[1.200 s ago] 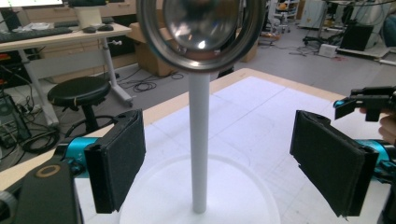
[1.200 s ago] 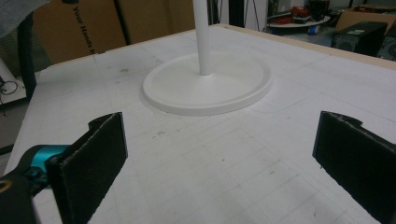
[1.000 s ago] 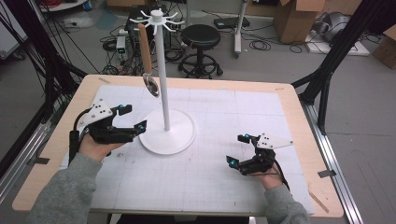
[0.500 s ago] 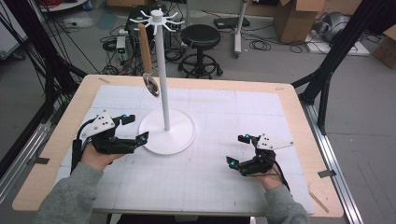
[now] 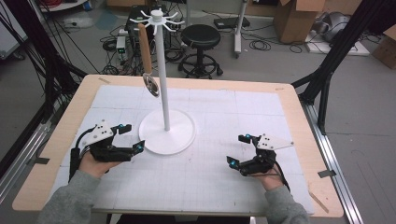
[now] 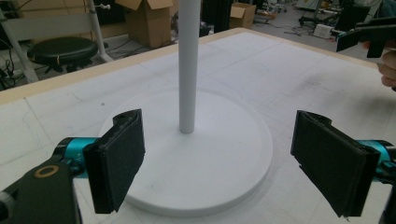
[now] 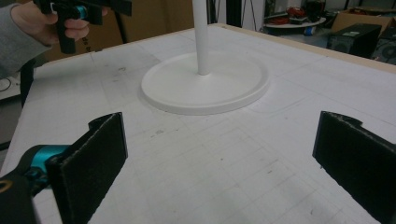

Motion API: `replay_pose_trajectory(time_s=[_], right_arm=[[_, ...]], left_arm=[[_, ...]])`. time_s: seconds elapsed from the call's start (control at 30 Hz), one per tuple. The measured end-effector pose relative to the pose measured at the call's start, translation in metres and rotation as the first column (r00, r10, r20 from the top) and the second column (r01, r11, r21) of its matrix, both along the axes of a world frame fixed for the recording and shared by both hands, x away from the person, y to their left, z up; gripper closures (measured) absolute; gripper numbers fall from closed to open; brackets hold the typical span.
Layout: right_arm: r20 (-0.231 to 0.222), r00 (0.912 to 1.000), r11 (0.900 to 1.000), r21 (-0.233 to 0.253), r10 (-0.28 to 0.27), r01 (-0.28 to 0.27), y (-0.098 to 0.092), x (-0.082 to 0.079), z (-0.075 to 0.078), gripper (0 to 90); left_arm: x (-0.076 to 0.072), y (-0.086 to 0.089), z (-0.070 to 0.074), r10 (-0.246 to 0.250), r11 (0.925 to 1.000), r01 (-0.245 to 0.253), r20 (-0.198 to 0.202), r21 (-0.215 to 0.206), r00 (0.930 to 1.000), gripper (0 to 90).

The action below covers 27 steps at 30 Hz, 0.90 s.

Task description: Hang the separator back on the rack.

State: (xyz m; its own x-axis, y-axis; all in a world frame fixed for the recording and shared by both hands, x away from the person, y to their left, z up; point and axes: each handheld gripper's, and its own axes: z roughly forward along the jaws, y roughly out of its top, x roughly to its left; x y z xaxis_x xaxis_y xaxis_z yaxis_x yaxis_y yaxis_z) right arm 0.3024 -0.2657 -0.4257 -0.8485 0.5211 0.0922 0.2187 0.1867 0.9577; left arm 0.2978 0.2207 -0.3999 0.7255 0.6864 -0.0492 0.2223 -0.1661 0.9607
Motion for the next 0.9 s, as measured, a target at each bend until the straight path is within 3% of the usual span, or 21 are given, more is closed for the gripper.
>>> replay_pose_trajectory(time_s=[0.2,0.57,0.73,0.9], right_arm=[[0.001,1.0,1.0,-0.001,0.0,0.0,0.0,0.0,0.0,2.2],[0.003,1.0,1.0,0.001,-0.001,0.001,0.0,-0.001,0.001,2.2],[-0.005,1.0,1.0,0.003,0.002,-0.002,0.0,-0.001,0.001,2.2],[0.008,1.0,1.0,0.005,0.002,-0.002,-0.002,0.0,0.001,2.2]], left_arm=[[-0.002,0.006,-0.008,0.004,1.0,-0.005,-0.014,-0.007,0.9999,15.8],[-0.015,0.018,-0.023,-0.04,0.9989,0.04,-0.008,-0.026,0.9992,14.2],[-0.016,0.023,-0.026,-0.028,0.9984,0.026,-0.048,-0.051,0.9985,6.4],[-0.019,0.028,-0.029,-0.012,0.9989,0.011,-0.021,-0.046,0.9997,1.7]])
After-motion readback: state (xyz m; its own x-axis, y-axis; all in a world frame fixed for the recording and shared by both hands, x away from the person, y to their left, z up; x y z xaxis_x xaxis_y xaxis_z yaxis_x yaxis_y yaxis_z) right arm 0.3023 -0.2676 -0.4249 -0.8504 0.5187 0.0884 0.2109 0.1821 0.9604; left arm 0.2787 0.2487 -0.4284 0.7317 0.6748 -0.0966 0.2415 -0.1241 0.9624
